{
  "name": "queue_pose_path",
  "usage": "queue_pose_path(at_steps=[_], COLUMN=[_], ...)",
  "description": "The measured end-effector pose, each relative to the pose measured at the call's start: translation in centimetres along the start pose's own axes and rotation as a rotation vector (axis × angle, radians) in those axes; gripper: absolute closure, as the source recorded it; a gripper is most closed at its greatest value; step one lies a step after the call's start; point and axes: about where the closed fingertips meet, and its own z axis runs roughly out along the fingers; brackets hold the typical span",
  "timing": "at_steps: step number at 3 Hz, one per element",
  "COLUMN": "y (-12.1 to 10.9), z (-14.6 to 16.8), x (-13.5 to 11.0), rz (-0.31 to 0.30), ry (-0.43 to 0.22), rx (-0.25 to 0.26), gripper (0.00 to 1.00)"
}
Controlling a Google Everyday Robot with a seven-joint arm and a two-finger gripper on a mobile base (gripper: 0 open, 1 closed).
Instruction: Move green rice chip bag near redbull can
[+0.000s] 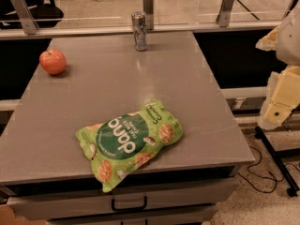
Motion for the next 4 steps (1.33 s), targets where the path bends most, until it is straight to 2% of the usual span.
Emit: queue_pose_path(at_steps=[1, 2, 3, 4], y=[0.0, 0.2, 0.7, 2.2], z=[0.0, 3.1, 8.5, 13.4], x=[0.0, -3.3, -8.4, -12.9], rz=[0.0, -0.044, -0.069, -0.036], ry=[0.0, -0.065, -0.165, -0.234], rx=[0.0, -0.023, -0.083, -0.167], gripper=[0.0, 0.0, 0.0, 0.0])
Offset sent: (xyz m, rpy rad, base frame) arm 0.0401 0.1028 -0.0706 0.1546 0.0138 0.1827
